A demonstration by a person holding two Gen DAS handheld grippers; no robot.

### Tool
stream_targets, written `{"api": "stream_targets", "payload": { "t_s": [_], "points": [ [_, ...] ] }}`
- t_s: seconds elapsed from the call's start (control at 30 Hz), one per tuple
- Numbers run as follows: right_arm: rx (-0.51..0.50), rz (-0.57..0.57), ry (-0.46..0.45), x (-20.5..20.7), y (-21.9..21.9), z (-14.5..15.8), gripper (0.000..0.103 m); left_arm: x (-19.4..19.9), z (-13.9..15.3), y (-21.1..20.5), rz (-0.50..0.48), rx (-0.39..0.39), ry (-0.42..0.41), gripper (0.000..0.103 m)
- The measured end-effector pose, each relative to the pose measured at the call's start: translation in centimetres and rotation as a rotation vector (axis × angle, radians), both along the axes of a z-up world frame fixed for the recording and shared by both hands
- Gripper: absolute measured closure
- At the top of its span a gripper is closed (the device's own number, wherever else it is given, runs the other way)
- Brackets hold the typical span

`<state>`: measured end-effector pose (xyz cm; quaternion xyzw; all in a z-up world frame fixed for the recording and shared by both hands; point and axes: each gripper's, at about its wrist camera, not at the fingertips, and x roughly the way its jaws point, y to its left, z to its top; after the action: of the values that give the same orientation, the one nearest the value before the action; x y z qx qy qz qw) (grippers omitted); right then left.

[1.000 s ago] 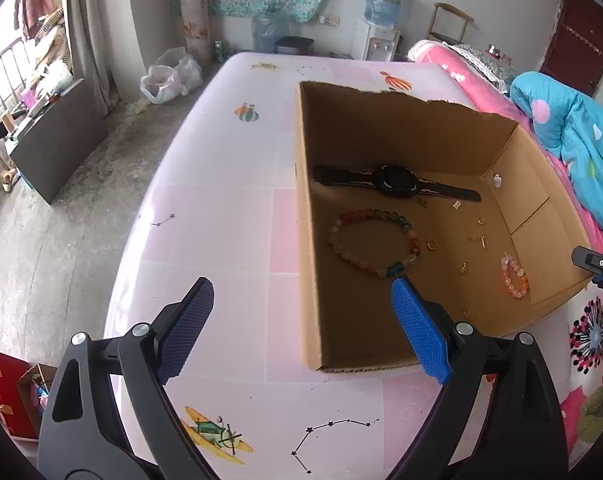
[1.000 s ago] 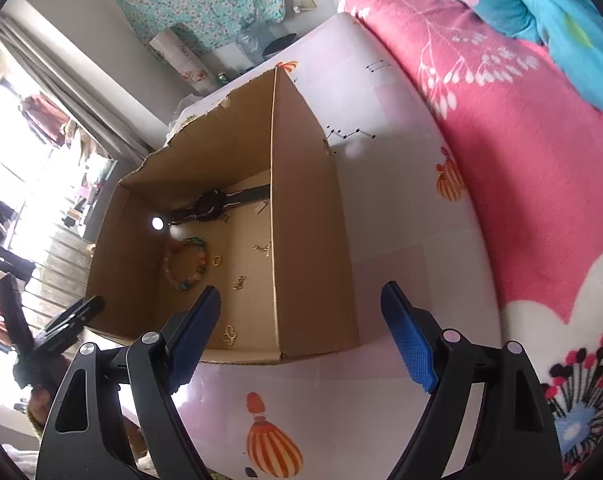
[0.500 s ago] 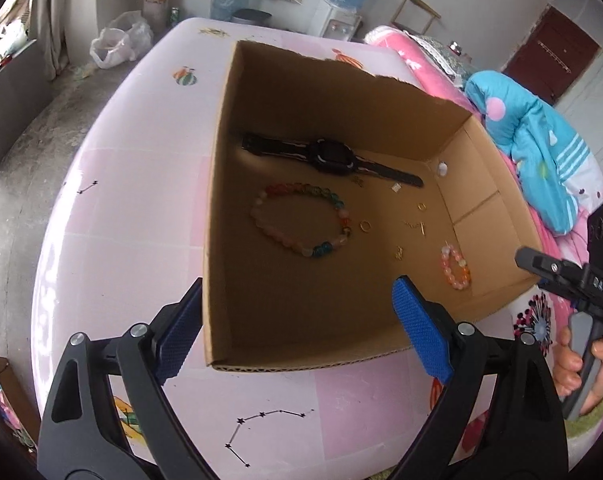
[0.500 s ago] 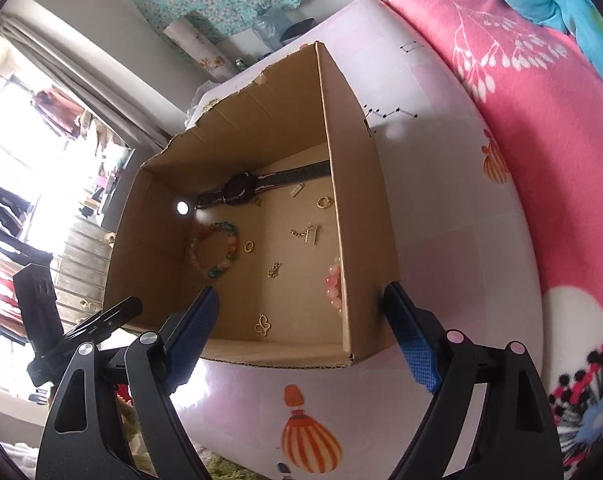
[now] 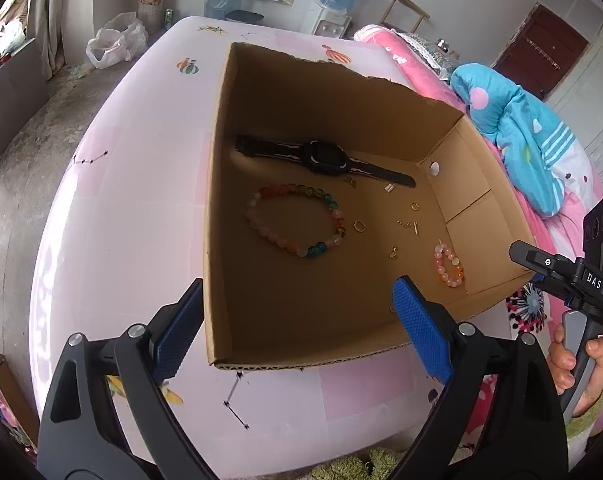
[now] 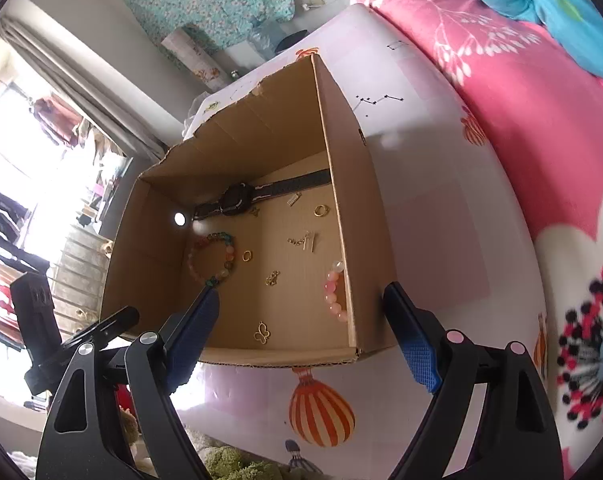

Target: Organize jewelry

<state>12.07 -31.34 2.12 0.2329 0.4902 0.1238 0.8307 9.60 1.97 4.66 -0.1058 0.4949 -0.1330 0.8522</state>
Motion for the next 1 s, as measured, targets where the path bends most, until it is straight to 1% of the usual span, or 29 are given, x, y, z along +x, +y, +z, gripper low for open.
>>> {"api": "stream_targets", "payload": {
  "t_s": [0.17,0.23,0.3,0.37,0.4,0.47,0.53,0.6,0.67,0.73,0.8,0.83,0.87,0.9,0.93,1.0],
  "points": [
    [-0.001,-0.016,-0.017,-1.3,-0.1,-0.3,0.021,-1.6,-0.1,0.0,0.003,-0.011,-0.016,0.015],
    [-0.004,-0.019,-0.033,-1.7,-0.2,-0.4,0.021,-2.3,-0.2,0.2,0.004,-0.027,-0.026,0.014],
    [-0.02,-0.038,-0.059,-2.4,-0.5,-0.1,0.021,-3.0,0.1,0.8,0.026,-0.036,-0.053,0.014],
    [-0.097,-0.094,-0.11,-3.8,-0.9,0.8,0.021,-4.3,1.2,1.2,0.087,0.035,-0.13,0.014],
    [-0.12,-0.109,-0.123,-4.2,-1.1,1.1,0.021,-5.3,1.9,1.2,0.106,0.078,-0.181,0.013],
    [-0.183,-0.149,-0.163,-5.9,-1.1,2.2,0.02,-6.7,2.9,1.0,0.12,0.13,-0.231,0.013],
    [-0.249,-0.168,-0.201,-7.6,-0.4,3.3,0.013,-8.0,3.8,0.6,0.138,0.187,-0.278,0.008],
    [-0.312,-0.158,-0.249,-9.5,1.0,4.1,0.01,-9.2,4.4,-0.1,0.136,0.23,-0.313,0.008],
    [-0.358,-0.148,-0.27,-10.5,2.2,4.5,0.007,-9.8,4.5,-0.8,0.122,0.24,-0.32,0.008],
    [-0.387,-0.14,-0.281,-11.3,3.8,4.4,0.007,-10.1,4.6,-1.7,0.108,0.23,-0.31,0.008],
    [-0.407,-0.149,-0.275,-11.7,4.6,4.1,0.007,-10.4,4.3,-2.0,0.106,0.213,-0.313,0.008],
    [-0.415,-0.148,-0.264,-11.6,5.3,3.8,0.007,-10.5,4.2,-2.3,0.109,0.221,-0.317,0.008],
    [-0.426,-0.146,-0.254,-11.7,5.7,3.6,0.007,-10.5,4.0,-2.6,0.124,0.249,-0.313,0.008],
    [-0.446,-0.143,-0.243,-11.4,6.3,3.3,0.007,-10.2,3.8,-3.0,0.148,0.294,-0.3,0.008],
    [-0.47,-0.14,-0.236,-11.3,6.8,3.1,0.007,-10.5,3.6,-3.2,0.154,0.319,-0.294,0.008],
    [-0.494,-0.138,-0.233,-11.2,7.5,2.8,0.007,-10.2,3.4,-3.5,0.136,0.335,-0.266,0.008]
  ]
}}
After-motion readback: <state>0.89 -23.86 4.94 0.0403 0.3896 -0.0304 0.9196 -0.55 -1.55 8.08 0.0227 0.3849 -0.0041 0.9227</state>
